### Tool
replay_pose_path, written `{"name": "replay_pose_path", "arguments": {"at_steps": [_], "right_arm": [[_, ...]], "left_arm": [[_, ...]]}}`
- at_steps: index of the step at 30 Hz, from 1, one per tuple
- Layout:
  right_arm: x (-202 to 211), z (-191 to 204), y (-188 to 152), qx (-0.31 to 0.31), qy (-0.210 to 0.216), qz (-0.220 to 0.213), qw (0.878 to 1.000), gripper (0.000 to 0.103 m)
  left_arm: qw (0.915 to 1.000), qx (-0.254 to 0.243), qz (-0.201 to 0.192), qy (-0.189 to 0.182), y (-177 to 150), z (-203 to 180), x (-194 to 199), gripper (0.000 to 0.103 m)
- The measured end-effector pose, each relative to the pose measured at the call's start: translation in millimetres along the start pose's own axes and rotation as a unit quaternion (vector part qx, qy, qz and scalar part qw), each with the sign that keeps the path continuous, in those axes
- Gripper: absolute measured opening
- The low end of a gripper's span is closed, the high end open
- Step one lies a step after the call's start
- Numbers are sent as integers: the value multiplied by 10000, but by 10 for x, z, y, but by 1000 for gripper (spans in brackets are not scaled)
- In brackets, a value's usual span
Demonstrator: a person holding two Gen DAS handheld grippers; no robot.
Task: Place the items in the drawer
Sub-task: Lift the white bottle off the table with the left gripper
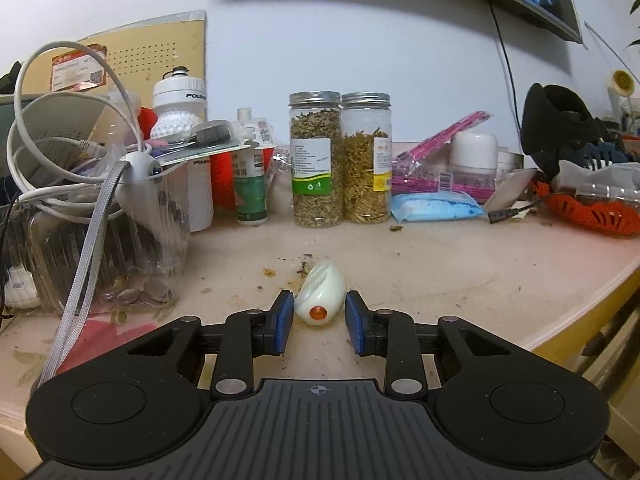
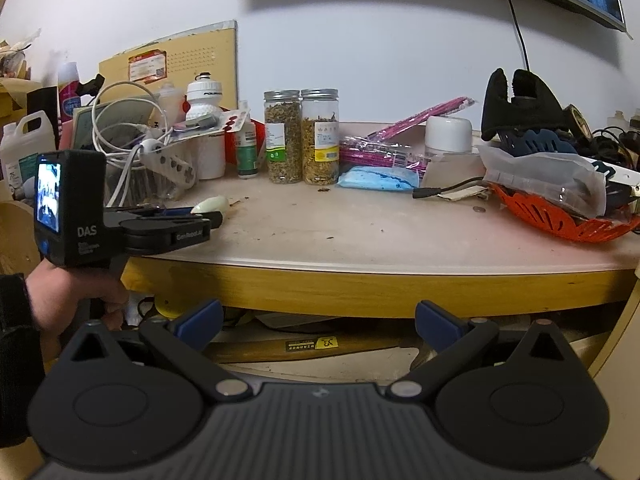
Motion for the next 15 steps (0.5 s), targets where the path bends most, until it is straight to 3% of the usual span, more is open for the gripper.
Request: {"name": "replay_pose_path", "arguments": {"at_steps": [15], "right_arm": [[7, -19, 6, -40, -12, 8, 10000, 103]], "left_arm": [[9999, -95, -53, -2, 45, -99, 140, 27]]}}
Point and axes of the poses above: each gripper's, at about its wrist camera, not at the fingertips, and x roughly against the way its jaws point, z to its left, y to its top, the point moved 3 cm from there along -x, roughly the way its jaws point, and after that the axes turned 2 degrees about -y, right-handed, at the moved point
